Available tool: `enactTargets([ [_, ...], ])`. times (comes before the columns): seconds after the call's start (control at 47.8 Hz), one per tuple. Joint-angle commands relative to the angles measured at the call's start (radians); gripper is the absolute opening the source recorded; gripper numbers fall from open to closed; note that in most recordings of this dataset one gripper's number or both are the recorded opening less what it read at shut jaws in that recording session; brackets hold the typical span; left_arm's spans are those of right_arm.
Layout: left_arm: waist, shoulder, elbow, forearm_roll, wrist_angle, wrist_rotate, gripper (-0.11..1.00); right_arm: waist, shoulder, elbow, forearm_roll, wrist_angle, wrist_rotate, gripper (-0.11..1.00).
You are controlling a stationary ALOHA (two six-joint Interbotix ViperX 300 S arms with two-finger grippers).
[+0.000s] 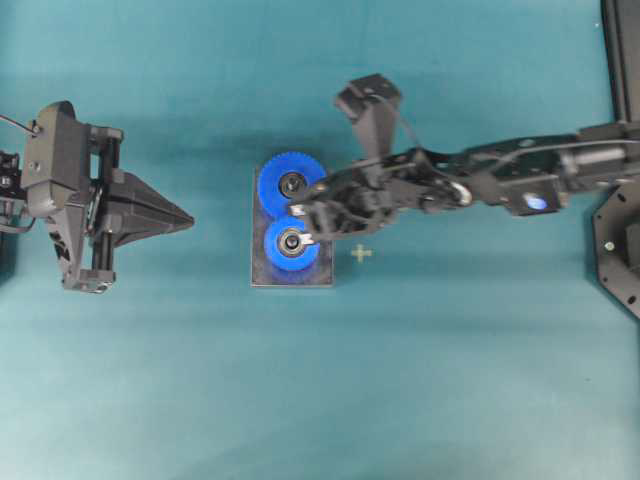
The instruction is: Fit the small gear onto the shaft.
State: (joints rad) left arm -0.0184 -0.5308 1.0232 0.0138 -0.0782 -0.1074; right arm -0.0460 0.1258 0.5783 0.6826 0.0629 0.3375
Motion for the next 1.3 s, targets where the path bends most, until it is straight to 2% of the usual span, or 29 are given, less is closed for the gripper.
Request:
enactTargets([
  [0.0,-0.002,-0.009,-0.021,0.003,-0.005,-0.002,0.00,0.044,0.020,-0.015,0.000,0.098,0.006,0.11],
  [0.188,-0.002,-0.018,-0.017,0.002,-0.005,-0.002,0.00,0.078,0.028,-0.017,0.000,0.135,0.008,0.11],
  [0.419,-0.002,-0.020,-0.015,0.002,-0.005,-0.002,0.00,0.008,0.038,0.020,-0.009,0.103,0.002,0.11],
  [0.544,-0.002,-0.021,-0.017,0.003,-0.005,-0.002,0.00,-0.009,0.038,0.021,-0.038,0.121,0.002,0.11],
  [0.753,-0.002,-0.031,-0.014,0.002,-0.005,-0.003,0.00,0.044,-0.006,0.029,-0.046,0.267,-0.003,0.10],
  [1.005,-0.002,-0.032,-0.014,0.002,-0.005,-0.003,0.00,0.089,-0.112,0.063,-0.041,0.305,0.008,0.09],
  [1.151,-0.002,-0.035,-0.012,0.003,-0.005,-0.003,0.00,0.063,-0.161,0.083,-0.043,0.295,0.006,0.09],
  [1.277,0.003,-0.037,-0.014,0.002,-0.005,-0.003,0.00,0.021,-0.161,0.094,-0.048,0.218,0.003,0.09],
])
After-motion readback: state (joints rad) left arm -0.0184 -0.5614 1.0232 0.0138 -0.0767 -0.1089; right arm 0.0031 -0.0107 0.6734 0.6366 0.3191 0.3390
